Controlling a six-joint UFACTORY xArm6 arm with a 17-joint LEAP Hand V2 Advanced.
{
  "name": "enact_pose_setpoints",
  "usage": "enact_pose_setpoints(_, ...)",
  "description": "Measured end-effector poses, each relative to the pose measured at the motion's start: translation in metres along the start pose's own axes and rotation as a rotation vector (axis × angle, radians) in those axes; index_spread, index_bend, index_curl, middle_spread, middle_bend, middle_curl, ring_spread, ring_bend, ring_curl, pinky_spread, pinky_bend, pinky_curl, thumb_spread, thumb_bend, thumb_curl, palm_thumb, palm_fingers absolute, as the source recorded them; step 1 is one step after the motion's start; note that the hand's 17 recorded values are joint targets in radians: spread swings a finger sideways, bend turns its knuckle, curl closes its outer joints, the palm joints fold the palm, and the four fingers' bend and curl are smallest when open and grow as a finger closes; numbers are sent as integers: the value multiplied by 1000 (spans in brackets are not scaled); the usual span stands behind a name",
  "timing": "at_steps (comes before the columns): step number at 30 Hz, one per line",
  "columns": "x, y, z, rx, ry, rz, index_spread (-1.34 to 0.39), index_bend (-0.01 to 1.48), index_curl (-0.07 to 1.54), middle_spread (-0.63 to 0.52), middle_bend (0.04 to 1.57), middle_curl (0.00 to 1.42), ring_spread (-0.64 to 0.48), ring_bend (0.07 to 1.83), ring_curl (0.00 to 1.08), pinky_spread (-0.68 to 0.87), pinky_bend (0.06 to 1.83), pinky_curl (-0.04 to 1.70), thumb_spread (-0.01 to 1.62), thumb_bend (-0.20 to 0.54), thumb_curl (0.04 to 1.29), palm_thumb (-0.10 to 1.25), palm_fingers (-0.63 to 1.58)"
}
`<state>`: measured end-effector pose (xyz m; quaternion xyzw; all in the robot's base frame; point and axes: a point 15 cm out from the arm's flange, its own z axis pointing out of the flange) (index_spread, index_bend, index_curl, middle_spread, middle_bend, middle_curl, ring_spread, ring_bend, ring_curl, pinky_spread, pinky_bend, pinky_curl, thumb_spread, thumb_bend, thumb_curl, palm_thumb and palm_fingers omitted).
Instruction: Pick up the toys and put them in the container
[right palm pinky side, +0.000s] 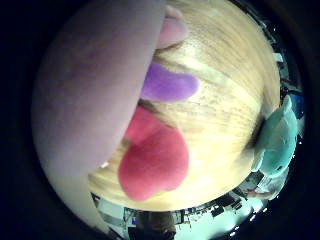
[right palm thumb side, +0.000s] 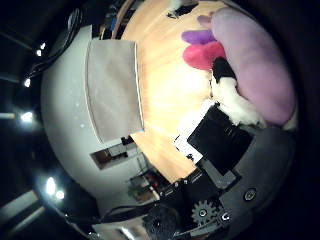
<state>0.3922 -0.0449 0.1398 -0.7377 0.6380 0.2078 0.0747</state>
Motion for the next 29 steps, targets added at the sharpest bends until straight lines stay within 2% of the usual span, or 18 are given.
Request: enact_pose_setpoints(29,0,0,0,0,0,0,-640,167,617,-634,378,801,-396,980,560,-520,1206,476,988,-18,651,908,1081)
